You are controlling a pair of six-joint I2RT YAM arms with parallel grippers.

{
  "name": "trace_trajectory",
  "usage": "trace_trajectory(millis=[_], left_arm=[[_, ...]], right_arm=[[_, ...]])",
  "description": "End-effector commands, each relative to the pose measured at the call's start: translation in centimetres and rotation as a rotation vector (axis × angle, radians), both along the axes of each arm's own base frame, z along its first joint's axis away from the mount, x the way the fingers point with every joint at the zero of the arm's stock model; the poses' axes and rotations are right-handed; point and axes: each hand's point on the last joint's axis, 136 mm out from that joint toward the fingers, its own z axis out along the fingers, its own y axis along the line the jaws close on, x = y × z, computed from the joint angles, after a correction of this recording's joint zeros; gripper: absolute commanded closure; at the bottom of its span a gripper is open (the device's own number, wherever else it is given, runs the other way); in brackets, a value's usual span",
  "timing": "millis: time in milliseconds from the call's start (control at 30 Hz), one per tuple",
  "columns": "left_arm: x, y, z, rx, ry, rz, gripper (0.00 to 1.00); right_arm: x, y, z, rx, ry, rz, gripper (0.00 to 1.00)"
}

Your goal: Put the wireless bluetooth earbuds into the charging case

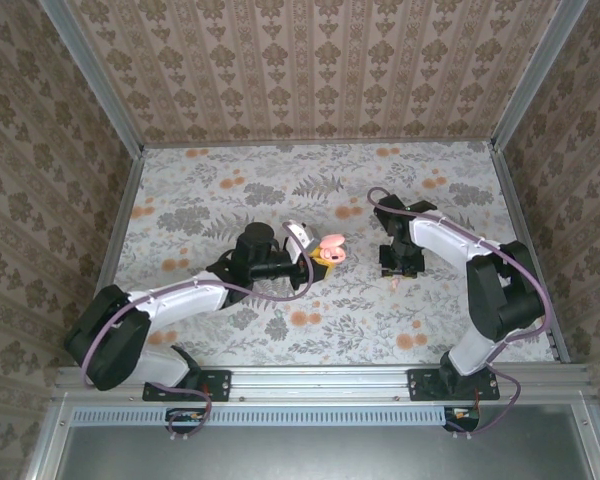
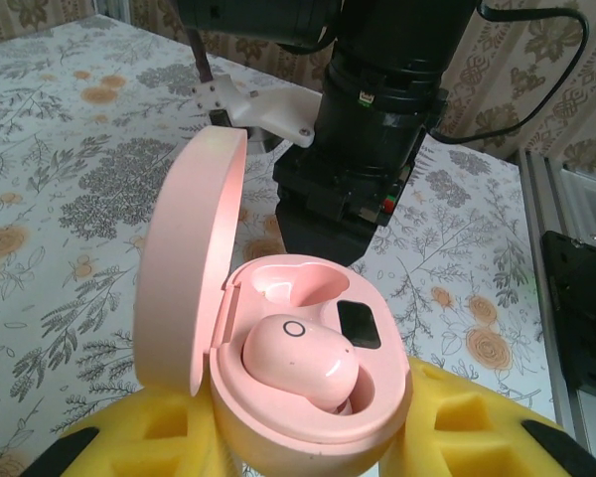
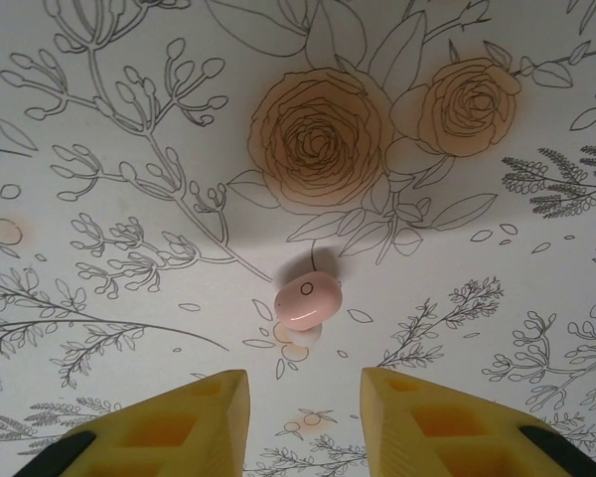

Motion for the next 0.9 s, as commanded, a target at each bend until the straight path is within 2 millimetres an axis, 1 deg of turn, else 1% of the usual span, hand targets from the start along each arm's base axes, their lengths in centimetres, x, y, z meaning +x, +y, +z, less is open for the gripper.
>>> trace_trajectory(millis=[0,233,400,600,867], left_arm=[[-0.1,-0.7,1.5,-0.043,-0.033,-0.027,1.00],[0.0,-0.8,0.9,-0.032,-0.029,-0.031,1.00],[-0.1,-0.9,0.8,-0.030,-0.028,-0.040,1.00],[-0.1,-0.9,0.6,-0.025,-0.030,-0.043,1.00],[-0.1,-0.9,0.4,-0.024,-0.029,-0.043,1.00]], right_arm=[[0.0,-1.0,-0.4,-0.032,0.024,-0.016,0.65],[0.3,0.0,-1.7,0.018,0.038,-0.052,0.66],[0.2,0.0,-2.6,0.015,0.061,-0.068,0.66],[0.1,0.1,-3.2,0.013,0.072,-0.079,0.65],[-0.8,-0.1,-3.7,-0.008,0.092,-0.084,0.64]])
